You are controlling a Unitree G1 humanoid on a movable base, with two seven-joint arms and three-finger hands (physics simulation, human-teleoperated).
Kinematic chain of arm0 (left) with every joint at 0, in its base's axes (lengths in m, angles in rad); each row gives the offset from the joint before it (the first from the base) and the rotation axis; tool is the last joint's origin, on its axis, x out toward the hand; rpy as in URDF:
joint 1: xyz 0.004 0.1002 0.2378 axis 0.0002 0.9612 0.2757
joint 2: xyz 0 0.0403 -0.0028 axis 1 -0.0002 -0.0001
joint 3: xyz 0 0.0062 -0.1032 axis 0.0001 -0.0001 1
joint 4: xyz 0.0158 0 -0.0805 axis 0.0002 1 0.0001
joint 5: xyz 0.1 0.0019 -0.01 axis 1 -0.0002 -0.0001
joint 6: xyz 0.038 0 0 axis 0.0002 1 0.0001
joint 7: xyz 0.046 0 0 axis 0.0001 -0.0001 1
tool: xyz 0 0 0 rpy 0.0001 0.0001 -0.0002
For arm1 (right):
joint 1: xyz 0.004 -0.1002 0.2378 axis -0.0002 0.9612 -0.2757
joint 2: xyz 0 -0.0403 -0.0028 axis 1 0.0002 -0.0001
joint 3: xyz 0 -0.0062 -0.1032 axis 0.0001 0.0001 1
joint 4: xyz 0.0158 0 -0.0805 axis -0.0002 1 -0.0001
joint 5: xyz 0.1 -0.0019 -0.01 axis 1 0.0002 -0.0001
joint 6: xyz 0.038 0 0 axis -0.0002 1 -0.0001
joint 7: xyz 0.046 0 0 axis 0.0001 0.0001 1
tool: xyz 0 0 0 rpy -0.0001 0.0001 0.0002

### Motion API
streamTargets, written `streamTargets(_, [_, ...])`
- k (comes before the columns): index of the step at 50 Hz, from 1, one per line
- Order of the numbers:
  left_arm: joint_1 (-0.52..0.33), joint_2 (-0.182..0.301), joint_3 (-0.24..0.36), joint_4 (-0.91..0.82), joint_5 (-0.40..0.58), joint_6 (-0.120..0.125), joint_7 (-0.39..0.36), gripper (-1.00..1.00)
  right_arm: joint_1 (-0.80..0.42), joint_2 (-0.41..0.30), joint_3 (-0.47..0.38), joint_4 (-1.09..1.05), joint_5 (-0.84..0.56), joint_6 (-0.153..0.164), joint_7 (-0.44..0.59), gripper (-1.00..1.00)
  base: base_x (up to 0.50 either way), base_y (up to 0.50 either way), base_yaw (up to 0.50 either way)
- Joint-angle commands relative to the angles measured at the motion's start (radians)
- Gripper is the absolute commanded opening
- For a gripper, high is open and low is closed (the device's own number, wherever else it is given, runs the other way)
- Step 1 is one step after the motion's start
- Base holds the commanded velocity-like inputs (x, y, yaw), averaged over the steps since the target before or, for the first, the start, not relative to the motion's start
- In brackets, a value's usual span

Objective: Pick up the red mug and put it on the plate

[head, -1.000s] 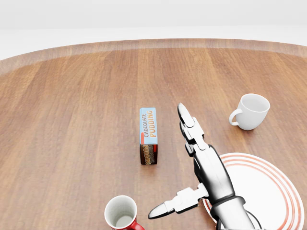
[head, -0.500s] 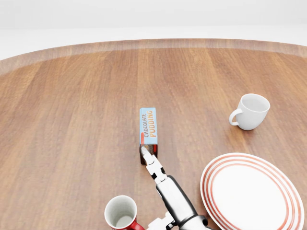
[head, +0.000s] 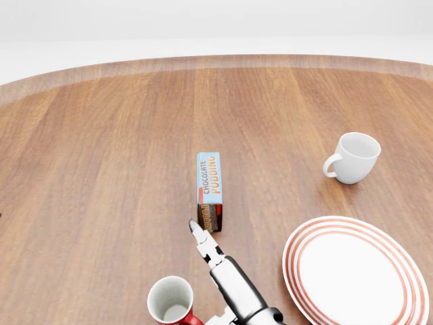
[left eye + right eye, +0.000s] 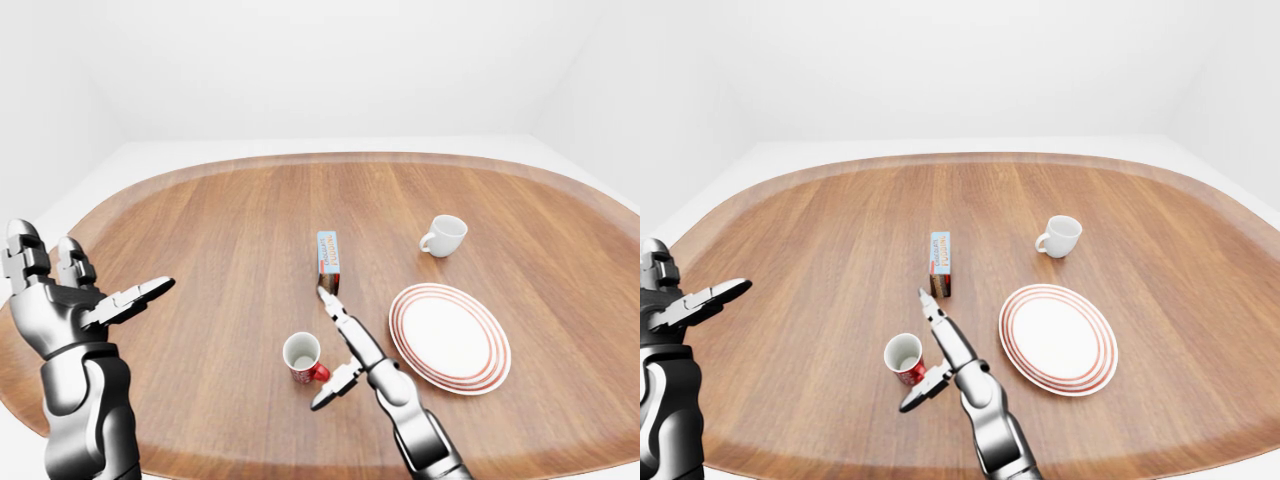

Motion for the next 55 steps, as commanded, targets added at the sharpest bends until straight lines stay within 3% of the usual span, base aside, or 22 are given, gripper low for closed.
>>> streamTargets(1, [0.001,-0.001,-0.003,0.003,0.003,0.000,-0.002,1.00,-0.059,0.027,0.004,0.116,-0.047,0.000,0.001,1.00,0.00,0.00,0.00])
streamTargets(22, [-0.004,0.003,-0.007,0.013,0.001,0.000,0.002,1.00,-0.116,0.066,-0.022,0.286,-0.091,-0.005,0.012,1.00,0.00,0.00,0.00])
streamTargets(55, [-0.005,0.001,-0.013,0.030,0.005,0.000,-0.002,1.00,-0.191,0.078,-0.075,0.505,-0.126,-0.066,-0.020,1.00,0.00,0.00,0.00])
